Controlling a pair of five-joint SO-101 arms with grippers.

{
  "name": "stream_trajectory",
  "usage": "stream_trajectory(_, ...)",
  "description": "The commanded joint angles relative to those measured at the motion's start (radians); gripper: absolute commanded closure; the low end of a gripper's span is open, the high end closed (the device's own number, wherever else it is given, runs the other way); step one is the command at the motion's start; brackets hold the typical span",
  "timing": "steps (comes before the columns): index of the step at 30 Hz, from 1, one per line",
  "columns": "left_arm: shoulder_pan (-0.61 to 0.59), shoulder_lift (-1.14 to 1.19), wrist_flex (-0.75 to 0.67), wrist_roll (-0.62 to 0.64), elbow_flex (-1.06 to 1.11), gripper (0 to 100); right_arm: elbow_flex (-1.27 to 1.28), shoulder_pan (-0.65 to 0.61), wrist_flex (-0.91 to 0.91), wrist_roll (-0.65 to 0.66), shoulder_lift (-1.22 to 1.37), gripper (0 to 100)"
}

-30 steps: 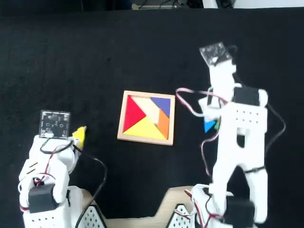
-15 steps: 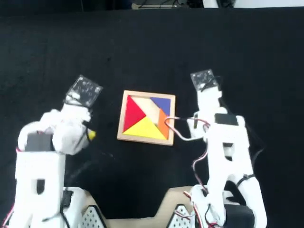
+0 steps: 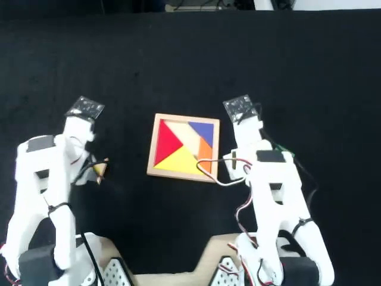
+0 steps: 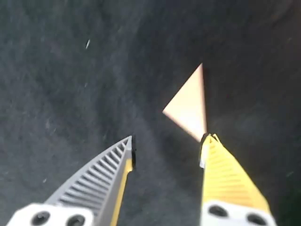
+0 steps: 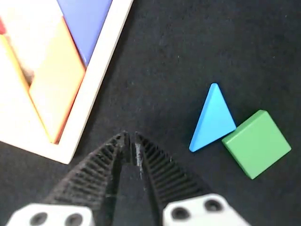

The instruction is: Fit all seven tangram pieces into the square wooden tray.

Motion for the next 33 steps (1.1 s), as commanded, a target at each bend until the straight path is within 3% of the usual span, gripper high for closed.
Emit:
stream_trajectory(1, 0.105, 0.011, -0.014, 0.163, -0.042, 76, -0.012, -0.017, -0.032, -0.005, 0.041, 98.4)
stream_trajectory(7, 0.085, 0.031, -0.015, 0.359, -0.084, 76, -0.059, -0.012, -0.055, 0.04, 0.156, 98.4)
stream_trajectory(11, 0.068, 0.104, -0.025, 0.342, -0.091, 70, -0.091, -0.012, -0.038, 0.044, 0.203, 98.5)
stream_trajectory(20, 0.065, 0.322, -0.153, 0.327, -0.125, 70, -0.097, -0.014, -0.037, 0.044, 0.213, 98.6)
stream_trajectory(28, 0.065, 0.362, -0.149, 0.325, -0.179, 74, -0.096, -0.015, -0.043, 0.044, 0.214, 98.6)
stream_trajectory(33, 0.067, 0.365, -0.086, 0.221, -0.174, 76, -0.096, -0.017, -0.043, 0.044, 0.216, 98.6)
